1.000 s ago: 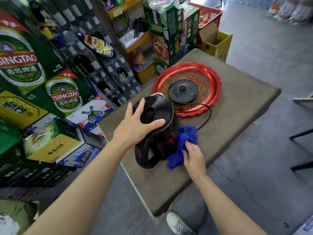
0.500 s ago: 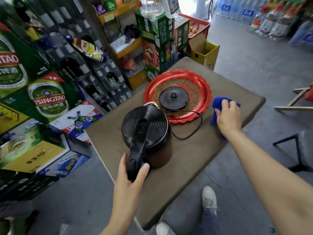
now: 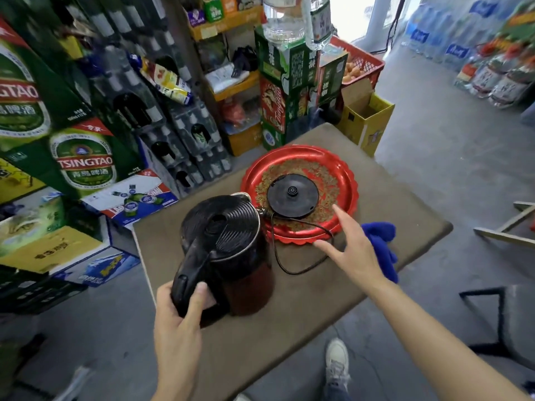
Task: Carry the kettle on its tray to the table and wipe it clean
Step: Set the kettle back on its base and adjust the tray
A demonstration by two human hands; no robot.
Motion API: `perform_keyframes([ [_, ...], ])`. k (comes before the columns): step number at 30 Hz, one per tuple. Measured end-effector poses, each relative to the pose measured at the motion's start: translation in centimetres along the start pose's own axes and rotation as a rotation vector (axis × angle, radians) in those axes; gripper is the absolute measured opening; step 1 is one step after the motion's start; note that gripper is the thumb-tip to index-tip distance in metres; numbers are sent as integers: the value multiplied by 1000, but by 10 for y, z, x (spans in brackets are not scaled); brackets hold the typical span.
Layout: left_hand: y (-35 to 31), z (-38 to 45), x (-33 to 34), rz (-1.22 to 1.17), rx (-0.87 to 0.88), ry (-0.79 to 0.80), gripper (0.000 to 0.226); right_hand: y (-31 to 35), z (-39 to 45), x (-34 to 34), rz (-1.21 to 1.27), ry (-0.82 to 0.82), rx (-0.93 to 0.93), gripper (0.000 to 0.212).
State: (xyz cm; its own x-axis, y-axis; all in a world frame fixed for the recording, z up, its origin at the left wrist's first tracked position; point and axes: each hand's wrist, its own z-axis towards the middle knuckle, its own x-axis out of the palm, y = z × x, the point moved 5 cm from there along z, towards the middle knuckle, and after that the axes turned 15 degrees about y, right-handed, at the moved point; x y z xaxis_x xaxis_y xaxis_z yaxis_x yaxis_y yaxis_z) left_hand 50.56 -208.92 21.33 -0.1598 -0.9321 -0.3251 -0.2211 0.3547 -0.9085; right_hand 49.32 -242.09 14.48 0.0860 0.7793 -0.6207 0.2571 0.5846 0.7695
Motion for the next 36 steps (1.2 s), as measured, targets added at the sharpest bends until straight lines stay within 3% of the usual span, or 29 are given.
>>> perform_keyframes([
  [3, -31, 11, 9, 14, 59, -13, 13, 33, 18, 1, 131, 191, -112, 83],
  [6, -68, 24, 22, 26, 179, -1, 19, 55, 40, -9, 223, 271, -189, 87],
  [9, -102, 52, 42, 17, 255, 31, 6, 68, 64, -23, 314, 336, -288, 95],
  [18, -133, 146, 121, -98, 348, 147, 21, 41, 138, -63, 412, 179, -259, 111],
  [23, -123, 171, 146, -107, 364, 196, 16, 14, 155, -66, 425, 104, -241, 111],
  [32, -106, 193, 154, -95, 395, 280, 11, -2, 166, -53, 414, 63, -226, 111],
  [36, -109, 201, 149, -53, 402, 315, 22, 5, 172, -53, 383, 59, -235, 111],
])
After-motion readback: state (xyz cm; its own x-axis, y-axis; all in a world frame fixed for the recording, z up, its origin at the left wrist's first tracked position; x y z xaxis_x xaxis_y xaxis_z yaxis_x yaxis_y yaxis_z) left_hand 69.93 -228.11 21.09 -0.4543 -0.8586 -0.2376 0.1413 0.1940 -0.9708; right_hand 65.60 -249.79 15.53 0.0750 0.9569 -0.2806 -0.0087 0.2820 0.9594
